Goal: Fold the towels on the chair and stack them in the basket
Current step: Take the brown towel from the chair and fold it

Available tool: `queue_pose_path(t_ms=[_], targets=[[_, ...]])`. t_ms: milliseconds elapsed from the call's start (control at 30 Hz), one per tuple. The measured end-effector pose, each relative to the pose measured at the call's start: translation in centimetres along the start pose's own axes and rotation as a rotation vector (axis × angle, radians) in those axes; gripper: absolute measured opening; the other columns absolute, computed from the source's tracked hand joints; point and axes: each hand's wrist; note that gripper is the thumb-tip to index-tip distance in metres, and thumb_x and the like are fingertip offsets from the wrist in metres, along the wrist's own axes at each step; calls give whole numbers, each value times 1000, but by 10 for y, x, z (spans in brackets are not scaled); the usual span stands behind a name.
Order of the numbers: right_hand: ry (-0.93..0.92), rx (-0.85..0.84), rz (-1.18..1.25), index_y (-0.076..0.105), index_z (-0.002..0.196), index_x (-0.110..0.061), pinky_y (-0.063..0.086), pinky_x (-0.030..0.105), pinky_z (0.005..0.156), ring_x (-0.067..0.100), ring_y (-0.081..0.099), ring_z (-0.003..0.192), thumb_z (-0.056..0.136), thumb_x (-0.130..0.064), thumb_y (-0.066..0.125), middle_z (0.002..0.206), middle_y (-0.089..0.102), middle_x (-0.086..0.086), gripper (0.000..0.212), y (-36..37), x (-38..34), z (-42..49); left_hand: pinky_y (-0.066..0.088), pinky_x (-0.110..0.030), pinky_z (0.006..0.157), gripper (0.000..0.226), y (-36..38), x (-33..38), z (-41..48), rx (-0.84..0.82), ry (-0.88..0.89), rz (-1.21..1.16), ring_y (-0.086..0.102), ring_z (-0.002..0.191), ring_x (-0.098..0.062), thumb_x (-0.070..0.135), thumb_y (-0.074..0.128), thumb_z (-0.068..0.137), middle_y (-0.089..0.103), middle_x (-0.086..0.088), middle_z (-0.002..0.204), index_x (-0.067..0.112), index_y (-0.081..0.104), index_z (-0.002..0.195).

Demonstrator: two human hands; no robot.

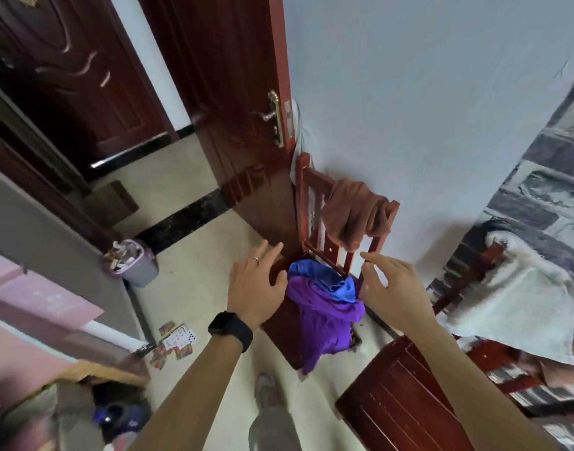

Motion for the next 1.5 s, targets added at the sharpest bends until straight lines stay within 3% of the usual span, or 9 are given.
queue_pose_path(t_ms=[300, 600, 867, 1033, 1133, 1233, 1300, 1400, 1500], targets=[[323, 153, -57, 55, 137, -32, 52, 41, 92, 25, 55, 121, 94, -50, 48, 137, 55, -4, 46, 30, -12, 150, 21, -46, 119, 59, 45, -8, 234, -225, 346, -34, 21, 148, -21, 34, 51, 94, 28, 0, 160, 32, 33, 151], [690, 118, -215, 41, 141, -36, 50, 46, 90, 24, 38, 132, 91, -64, 45, 144, 38, -3, 58, 65, -24, 253, 19, -51, 119, 63, 108, 5, 378, -348, 711, 200, 15, 150, -27, 39, 39, 99, 16, -5, 163, 21, 18, 156], [764, 164, -303, 45, 138, -30, 49, 45, 89, 29, 36, 128, 94, -51, 52, 142, 39, 1, 49, 83, -23, 270, 23, -51, 119, 65, 129, -6, 378, -421, 727, 181, 11, 151, -24, 35, 41, 98, 11, -3, 165, 19, 18, 156], [685, 289, -68, 59, 126, -19, 49, 42, 90, 31, 51, 115, 92, -27, 58, 128, 53, 4, 35, 75, -17, 251, 17, -52, 119, 62, 121, 0, 377, -491, 674, 182, 4, 152, -23, 37, 37, 100, 6, -1, 165, 22, 15, 157], [663, 462, 98, 63, 118, -21, 48, 33, 89, 21, 58, 101, 89, -27, 66, 114, 56, -2, 30, 64, -24, 215, 15, -45, 122, 52, 104, 13, 364, -584, 507, -120, 12, 151, -23, 45, 37, 102, 24, -1, 161, 25, 38, 150], [626, 582, 200, 66, 106, -25, 40, 10, 78, 0, 55, 87, 84, -24, 76, 101, 55, -13, 25, 58, -37, 162, 34, -34, 112, 52, 80, 31, 327, -891, 290, -588, 49, 133, -12, 65, 44, 92, 62, 11, 133, 33, 64, 127], [616, 615, 224, 67, 100, -27, 42, 11, 74, -2, 56, 88, 79, -23, 80, 98, 56, -17, 25, 61, -43, 125, 45, -34, 103, 53, 73, 42, 297, -1004, 284, -677, 62, 114, -8, 74, 52, 78, 71, 16, 111, 37, 70, 110], [660, 614, 239, 68, 95, -26, 43, 14, 75, 0, 57, 89, 74, -25, 84, 95, 57, -15, 26, 72, -41, 74, 50, -41, 97, 43, 65, 60, 253, -958, 338, -675, 67, 101, -9, 66, 57, 74, 75, 11, 97, 33, 74, 94], [764, 626, 283, 68, 95, -27, 47, 23, 80, 2, 58, 88, 76, -30, 83, 97, 58, -12, 25, 82, -36, 24, 46, -41, 104, 63, 61, 74, 210, -996, 328, -682, 65, 109, -14, 73, 45, 82, 74, 3, 108, 23, 72, 107]])
Point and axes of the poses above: each hand's wrist, its own z-axis towards the middle knuckle, its own y-axis out of the palm, x = y × z
